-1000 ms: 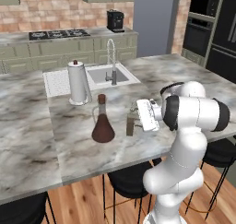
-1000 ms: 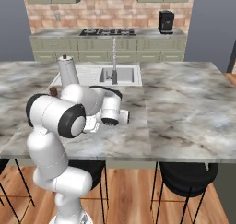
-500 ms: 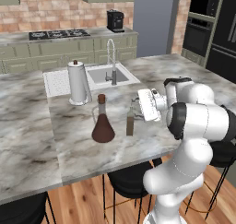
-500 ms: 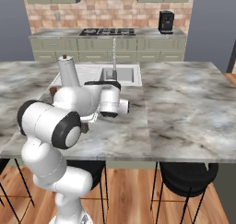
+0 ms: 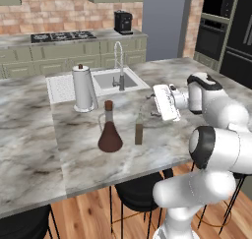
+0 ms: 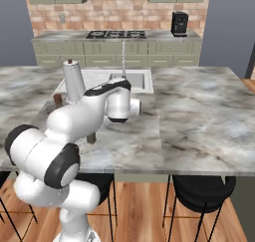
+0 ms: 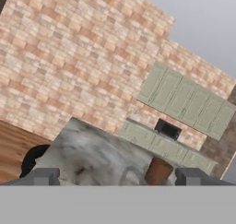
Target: The dining table condiment station is running low on oil/vinegar bottle. Refill the condiment station by opening the cabinet and taking the oil/vinegar bottle from the cabinet and placing it on the dining table.
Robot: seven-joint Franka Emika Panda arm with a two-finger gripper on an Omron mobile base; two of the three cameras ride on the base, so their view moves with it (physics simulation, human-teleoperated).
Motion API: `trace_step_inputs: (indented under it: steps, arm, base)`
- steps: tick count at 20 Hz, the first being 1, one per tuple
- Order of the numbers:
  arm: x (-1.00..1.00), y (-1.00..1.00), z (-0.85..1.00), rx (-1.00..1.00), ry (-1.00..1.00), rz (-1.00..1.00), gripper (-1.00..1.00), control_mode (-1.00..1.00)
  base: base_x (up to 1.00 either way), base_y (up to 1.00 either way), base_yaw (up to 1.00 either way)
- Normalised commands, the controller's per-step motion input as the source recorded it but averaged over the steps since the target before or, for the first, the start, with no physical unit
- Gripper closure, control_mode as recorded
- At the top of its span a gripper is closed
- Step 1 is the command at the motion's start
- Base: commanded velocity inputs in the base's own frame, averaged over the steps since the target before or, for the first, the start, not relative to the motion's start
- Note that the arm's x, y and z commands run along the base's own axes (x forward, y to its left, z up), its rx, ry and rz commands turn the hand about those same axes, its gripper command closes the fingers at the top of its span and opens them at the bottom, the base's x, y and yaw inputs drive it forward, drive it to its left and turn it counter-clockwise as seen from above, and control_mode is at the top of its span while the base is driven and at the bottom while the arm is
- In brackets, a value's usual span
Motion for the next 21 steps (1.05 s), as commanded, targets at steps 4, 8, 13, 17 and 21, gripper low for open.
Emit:
trace_step_inputs:
  steps: [4,8,13,17,21]
  arm:
    - [-1.00,0.00,0.32,0.00,-0.01,0.00,-1.00,-1.00]
    - [-1.00,0.01,0.06,0.00,0.00,0.00,-1.00,-1.00]
    - [-1.00,0.01,0.11,0.00,0.00,0.00,-1.00,-1.00]
    - [-0.97,0.00,0.30,-0.01,0.00,0.00,-1.00,-1.00]
    - [-0.69,0.00,0.53,-0.02,-0.03,0.00,-1.00,-1.00]
  base:
    - [0.00,0.00,0.00]
    - [0.00,0.00,0.00]
    - [0.00,0.00,0.00]
    - [0.00,0.00,0.00]
    - [0.00,0.00,0.00]
